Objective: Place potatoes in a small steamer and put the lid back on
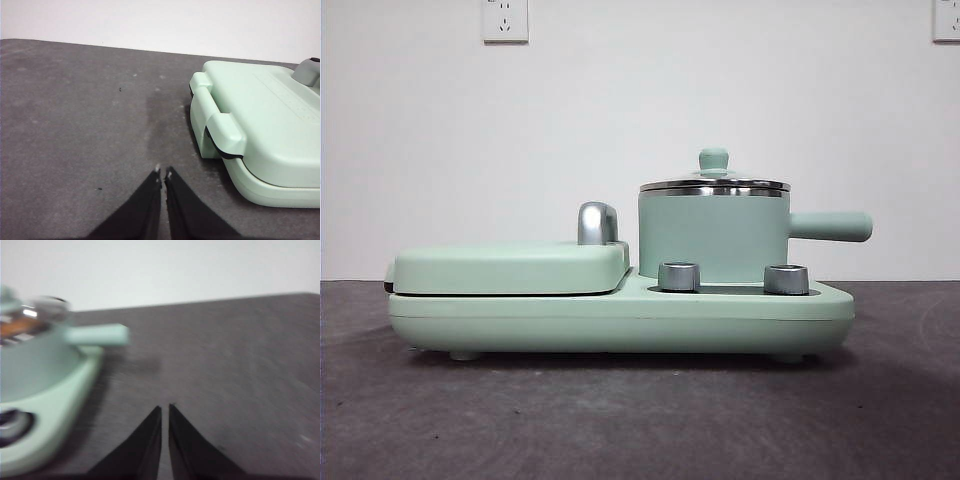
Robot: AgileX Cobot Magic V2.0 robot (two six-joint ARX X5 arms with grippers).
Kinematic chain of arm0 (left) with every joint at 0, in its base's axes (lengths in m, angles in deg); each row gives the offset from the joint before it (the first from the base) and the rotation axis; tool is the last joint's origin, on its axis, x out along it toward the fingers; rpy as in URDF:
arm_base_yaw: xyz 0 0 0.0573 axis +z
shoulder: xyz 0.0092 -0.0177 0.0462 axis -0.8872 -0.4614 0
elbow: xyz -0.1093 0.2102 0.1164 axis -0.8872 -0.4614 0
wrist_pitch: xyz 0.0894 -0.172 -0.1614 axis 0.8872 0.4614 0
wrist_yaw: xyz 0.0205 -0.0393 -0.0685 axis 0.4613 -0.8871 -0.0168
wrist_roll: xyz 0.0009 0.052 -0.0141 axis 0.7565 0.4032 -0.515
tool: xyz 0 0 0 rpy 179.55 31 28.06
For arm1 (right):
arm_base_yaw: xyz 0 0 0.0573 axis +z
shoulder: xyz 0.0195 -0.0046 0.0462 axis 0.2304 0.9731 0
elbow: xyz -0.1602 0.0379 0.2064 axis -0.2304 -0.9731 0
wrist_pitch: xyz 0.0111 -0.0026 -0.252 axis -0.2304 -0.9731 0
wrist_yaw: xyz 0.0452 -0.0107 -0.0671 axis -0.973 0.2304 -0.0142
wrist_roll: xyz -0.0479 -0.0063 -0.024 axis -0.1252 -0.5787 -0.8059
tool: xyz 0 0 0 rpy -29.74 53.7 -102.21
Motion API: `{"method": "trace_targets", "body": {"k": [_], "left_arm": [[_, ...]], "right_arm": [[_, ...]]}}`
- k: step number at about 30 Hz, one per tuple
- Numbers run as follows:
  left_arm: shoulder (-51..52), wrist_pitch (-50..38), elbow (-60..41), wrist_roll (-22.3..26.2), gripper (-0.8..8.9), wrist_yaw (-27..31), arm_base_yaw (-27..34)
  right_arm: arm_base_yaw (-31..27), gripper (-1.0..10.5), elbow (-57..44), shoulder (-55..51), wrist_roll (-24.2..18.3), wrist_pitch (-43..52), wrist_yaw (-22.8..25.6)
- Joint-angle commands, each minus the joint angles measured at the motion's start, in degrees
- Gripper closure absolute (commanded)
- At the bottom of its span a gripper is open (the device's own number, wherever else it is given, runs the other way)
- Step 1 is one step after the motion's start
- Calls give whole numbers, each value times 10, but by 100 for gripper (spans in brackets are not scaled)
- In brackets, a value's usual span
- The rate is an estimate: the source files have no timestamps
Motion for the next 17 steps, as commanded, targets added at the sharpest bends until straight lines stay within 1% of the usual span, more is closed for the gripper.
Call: {"method": "trace_targets", "body": {"k": [1,6,9,13,17], "left_arm": [[1,-7,-11,3,794,1,0],[1,-7,-11,3,794,1,0],[1,-8,-11,3,794,1,0],[1,-7,-11,3,794,1,0],[1,-7,-11,3,794,1,0]], "right_arm": [[0,925,-29,-12,-8,25,30],[-1,925,-83,-14,-10,76,32],[0,926,-82,-14,-22,53,37],[0,926,-82,-14,-30,53,37],[-1,926,-82,-14,-50,53,45]]}}
